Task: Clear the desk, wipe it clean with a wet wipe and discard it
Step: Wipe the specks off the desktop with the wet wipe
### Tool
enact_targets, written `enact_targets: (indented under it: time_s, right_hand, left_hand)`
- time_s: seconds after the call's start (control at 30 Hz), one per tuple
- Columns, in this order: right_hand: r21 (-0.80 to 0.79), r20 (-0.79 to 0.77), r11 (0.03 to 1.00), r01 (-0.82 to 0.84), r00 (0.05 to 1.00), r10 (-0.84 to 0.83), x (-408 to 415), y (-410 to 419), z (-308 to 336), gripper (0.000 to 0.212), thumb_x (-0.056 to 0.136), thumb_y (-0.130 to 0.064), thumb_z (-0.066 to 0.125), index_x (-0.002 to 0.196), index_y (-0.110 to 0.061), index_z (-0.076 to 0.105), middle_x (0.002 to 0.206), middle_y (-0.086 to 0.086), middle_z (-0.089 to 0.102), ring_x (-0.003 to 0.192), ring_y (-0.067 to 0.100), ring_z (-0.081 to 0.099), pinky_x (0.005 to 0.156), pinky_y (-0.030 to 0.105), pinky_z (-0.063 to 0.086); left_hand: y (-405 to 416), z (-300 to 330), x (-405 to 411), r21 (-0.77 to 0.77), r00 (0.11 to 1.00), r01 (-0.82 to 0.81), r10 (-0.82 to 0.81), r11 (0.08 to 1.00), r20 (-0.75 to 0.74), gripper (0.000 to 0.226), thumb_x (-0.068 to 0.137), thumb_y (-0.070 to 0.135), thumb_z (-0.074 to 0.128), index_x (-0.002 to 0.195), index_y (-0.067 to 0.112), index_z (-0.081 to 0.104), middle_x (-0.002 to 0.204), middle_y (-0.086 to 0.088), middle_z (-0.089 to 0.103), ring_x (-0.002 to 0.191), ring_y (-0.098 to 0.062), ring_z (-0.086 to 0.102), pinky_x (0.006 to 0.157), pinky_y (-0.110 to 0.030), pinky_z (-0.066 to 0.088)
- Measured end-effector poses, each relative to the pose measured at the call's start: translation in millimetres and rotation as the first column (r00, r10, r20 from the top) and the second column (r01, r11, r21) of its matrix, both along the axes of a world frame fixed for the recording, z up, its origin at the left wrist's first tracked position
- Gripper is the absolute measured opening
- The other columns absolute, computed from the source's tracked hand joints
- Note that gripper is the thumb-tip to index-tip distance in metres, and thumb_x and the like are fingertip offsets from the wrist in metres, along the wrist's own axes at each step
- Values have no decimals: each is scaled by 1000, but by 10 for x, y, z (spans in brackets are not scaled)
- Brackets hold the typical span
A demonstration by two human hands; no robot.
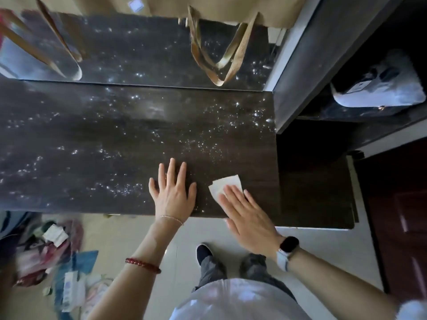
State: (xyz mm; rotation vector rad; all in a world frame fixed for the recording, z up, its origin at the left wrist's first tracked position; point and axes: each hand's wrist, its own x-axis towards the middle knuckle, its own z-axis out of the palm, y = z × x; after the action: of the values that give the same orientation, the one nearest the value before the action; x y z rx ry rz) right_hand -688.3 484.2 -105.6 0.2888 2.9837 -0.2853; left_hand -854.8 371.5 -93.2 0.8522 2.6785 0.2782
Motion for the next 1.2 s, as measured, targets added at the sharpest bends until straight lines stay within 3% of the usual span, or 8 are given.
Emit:
enact_targets:
  time_s: [0.1, 0.2, 0.4, 0.6, 0.7, 0.83, 1.0, 1.2]
  right_hand:
    - [67, -65, 963, 259, 965, -255, -190, 455, -53, 56, 95, -34, 18, 136, 0, 35, 141, 25, 38, 131, 38, 36, 114, 45, 17]
    - [14, -95, 798, 603, 795, -599, -681, 730, -56, 63, 89, -32, 22, 129, 14, 39, 134, 39, 37, 127, 50, 35, 108, 57, 25]
    - [-102, -57, 978, 180, 981, -186, -812, 76, -66, 54, 94, -25, 21, 134, 7, 37, 141, 29, 35, 134, 41, 29, 109, 53, 28]
    - [-173, -131, 798, 578, 789, -600, -868, 810, 119, 27, 85, -3, 36, 102, 8, 52, 122, 28, 48, 123, 42, 41, 99, 47, 43]
    - [-243, -167, 785, 570, 772, -613, -868, 776, 47, 34, 86, -4, 40, 115, 11, 48, 132, 30, 45, 130, 42, 36, 105, 49, 38]
    - [-130, -68, 835, 534, 836, -545, -814, 548, -63, 54, 89, -23, 25, 134, 5, 37, 142, 26, 37, 134, 36, 31, 116, 37, 10]
    - [-190, -63, 688, 700, 691, -721, -1163, 881, -62, 73, 84, -44, 8, 143, -2, 19, 152, 18, 16, 142, 28, 12, 115, 32, -2]
    - [-213, -78, 546, 810, 543, -836, -1759, 1544, -37, 67, 85, -37, 18, 142, -1, 22, 151, 19, 22, 141, 28, 17, 116, 37, 10]
  left_hand:
    - [22, -72, -140, -55, 998, 62, -63, 997, -19, 55, 94, 46, 26, 144, 27, 14, 155, 0, 6, 142, -24, -4, 112, -51, -3]
    - [4, -119, -208, -38, 995, 72, -75, 997, -66, 56, 89, 49, 25, 141, 28, 24, 153, -1, 19, 141, -25, 8, 112, -50, 3]
    - [8, -9, -277, -26, 996, 85, -85, 996, -8, 50, 91, 44, 30, 138, 28, 32, 151, -1, 25, 138, -25, 13, 110, -47, 9]
    - [290, 128, -573, 102, 1000, 19, -17, 995, -13, 44, 83, 34, 41, 120, 14, 54, 131, -12, 47, 125, -33, 32, 102, -50, 23]
    - [519, 146, -729, 136, 999, 26, -23, 990, -29, 48, 83, 33, 43, 126, 13, 49, 136, -12, 43, 128, -33, 31, 103, -51, 23]
    - [755, 136, -969, 66, 992, 124, -123, 990, -19, 55, 89, 36, 46, 139, 21, 29, 151, -7, 20, 139, -27, 11, 110, -50, 10]
    - [872, 19, -1371, -96, 983, 185, -185, 978, 10, 67, 87, 57, 35, 143, 34, 6, 155, -1, -7, 141, -26, -13, 111, -55, -3]
    - [851, -102, -1476, -119, 980, 196, -196, 973, 19, 68, 84, 67, 25, 142, 41, -1, 155, 3, -11, 140, -23, -17, 111, -52, -9]
